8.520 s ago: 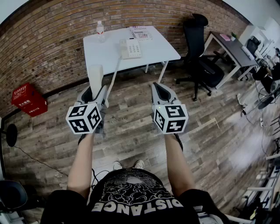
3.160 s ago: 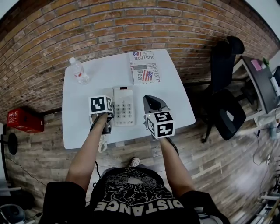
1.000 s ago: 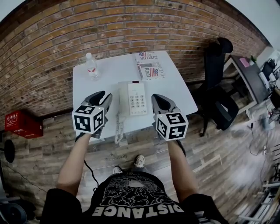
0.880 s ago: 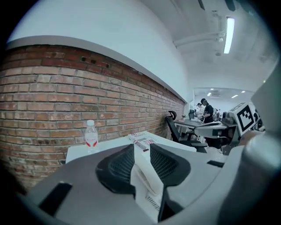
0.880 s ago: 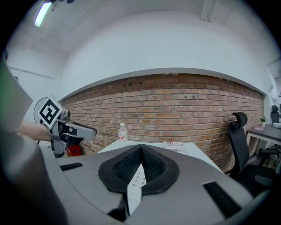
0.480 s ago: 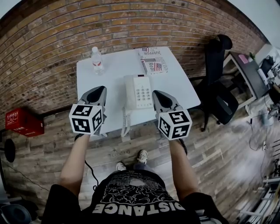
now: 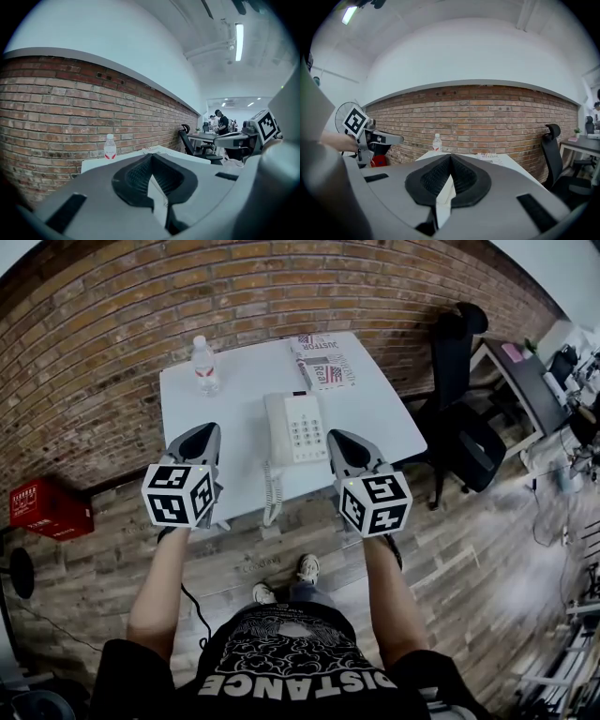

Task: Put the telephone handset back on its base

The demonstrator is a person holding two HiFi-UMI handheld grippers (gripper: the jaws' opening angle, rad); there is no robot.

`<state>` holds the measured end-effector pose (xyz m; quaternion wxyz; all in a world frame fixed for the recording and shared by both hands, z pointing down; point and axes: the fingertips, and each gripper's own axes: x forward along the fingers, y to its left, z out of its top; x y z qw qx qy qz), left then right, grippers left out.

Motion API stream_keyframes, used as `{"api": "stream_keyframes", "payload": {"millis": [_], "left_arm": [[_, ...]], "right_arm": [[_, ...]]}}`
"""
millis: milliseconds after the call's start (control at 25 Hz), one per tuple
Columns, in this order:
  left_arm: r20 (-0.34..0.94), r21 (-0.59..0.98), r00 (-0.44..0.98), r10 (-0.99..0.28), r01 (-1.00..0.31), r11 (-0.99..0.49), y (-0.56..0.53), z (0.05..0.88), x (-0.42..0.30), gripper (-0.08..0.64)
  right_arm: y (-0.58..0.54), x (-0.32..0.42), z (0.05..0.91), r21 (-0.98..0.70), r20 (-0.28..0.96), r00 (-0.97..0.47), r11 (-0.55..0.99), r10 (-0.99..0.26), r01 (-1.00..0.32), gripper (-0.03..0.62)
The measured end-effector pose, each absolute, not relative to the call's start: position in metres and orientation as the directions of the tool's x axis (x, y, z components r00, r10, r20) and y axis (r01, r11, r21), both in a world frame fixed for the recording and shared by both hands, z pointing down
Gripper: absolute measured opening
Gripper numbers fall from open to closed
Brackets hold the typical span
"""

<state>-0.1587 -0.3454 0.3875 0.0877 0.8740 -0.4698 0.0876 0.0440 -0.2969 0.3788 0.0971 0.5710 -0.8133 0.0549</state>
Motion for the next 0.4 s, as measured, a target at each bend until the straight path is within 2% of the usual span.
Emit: {"api": "stream_keyframes", "payload": {"millis": [400], "left_arm": [[0.238, 0.071, 0.552, -0.799, -0.831, -0.552, -0.3386, 0.3893, -0.164, 0.006]], "right_arm": [[-0.2894, 0.0397, 0.3798, 0.033, 0.222, -0.317, 0.333, -0.922, -0.943, 0.0]]}}
